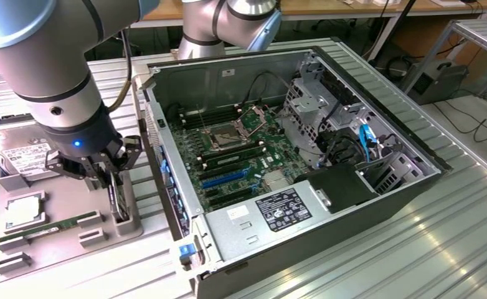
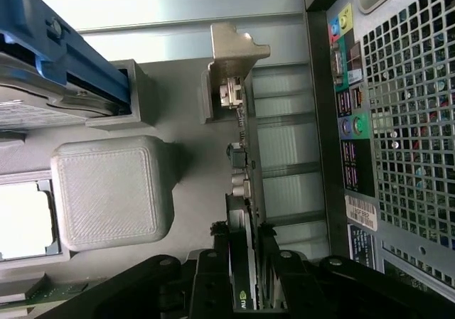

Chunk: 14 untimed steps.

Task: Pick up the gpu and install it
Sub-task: 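Pick up the gpu and move the gpu toward the slot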

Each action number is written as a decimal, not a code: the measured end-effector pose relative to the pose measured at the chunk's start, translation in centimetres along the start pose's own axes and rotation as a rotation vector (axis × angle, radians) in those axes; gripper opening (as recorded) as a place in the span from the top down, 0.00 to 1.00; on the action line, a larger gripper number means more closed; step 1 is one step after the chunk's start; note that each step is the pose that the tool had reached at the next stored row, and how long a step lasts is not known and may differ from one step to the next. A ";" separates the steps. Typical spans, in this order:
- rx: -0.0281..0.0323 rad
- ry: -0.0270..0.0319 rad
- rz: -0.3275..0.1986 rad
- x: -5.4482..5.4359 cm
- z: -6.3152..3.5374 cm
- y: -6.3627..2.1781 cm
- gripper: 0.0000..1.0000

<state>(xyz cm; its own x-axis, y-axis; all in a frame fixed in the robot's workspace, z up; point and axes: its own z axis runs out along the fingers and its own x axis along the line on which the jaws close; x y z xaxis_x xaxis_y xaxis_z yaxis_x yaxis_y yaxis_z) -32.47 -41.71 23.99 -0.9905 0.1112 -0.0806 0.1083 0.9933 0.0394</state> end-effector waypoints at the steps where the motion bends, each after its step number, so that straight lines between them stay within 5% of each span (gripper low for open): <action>1: 0.0001 0.0015 -0.001 0.0 0.00 -0.02 0.72; 5: 0.0004 0.0111 -0.006 -0.2 0.02 -0.16 0.72; 11: 0.0020 0.0444 -0.010 -0.7 -0.03 -0.36 0.73; 14: 0.0029 0.0547 -0.012 -0.9 -0.11 -0.35 0.73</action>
<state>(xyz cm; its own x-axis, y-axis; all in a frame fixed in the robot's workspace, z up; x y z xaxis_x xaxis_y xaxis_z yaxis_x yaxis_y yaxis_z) -31.60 -42.16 24.16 -0.9949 0.0972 -0.0265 0.0962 0.9947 0.0359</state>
